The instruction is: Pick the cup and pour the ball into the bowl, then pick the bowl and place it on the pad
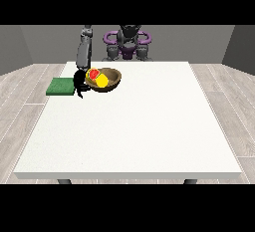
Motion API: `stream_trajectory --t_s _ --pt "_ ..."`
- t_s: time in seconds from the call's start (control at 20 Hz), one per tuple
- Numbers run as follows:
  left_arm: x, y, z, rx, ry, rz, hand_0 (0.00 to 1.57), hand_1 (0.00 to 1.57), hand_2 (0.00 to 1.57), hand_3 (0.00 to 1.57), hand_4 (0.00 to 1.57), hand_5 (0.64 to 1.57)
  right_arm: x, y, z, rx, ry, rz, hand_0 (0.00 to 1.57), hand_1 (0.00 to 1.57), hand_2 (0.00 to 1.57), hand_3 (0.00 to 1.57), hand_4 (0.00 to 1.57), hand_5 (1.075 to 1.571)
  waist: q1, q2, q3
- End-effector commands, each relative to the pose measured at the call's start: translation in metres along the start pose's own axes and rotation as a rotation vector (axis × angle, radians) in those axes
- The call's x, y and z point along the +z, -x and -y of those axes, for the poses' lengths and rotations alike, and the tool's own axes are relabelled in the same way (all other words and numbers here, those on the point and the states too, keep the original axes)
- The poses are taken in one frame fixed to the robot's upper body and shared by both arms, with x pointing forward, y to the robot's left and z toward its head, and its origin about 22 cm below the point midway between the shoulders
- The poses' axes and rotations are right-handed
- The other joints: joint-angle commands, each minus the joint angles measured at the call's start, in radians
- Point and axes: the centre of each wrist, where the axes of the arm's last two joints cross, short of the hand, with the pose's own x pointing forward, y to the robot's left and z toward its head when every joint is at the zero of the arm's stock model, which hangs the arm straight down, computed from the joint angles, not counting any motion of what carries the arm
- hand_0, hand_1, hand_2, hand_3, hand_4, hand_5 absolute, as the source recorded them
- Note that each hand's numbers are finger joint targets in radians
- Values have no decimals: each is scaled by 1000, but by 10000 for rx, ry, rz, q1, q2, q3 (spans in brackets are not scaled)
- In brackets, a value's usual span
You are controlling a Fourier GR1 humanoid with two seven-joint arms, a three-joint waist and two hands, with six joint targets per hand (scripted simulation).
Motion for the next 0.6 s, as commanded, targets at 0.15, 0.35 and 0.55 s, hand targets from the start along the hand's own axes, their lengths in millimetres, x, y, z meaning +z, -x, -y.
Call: stream_trajectory --t_s 0.15,0.35,0.55 --pt "8 24 -12 310 -90 -1055 0 0 0 0 1191 1528 -26 -45 81 3118 1374 -2239 1571 1571 1571 1111 1026 1548 -429 -658 189" --pt "17 30 -26 -37 -693 -1221 0 0 0 0 1200 1540 -43 -71 79 3231 1110 -2590 1571 1571 1571 969 1046 1557 -898 -666 201" --pt "34 43 -47 -73 -1110 -1435 0 0 0 0 1203 1540 -61 -119 106 4214 820 -2618 1571 1571 1571 724 1050 1563 -1303 -906 230"
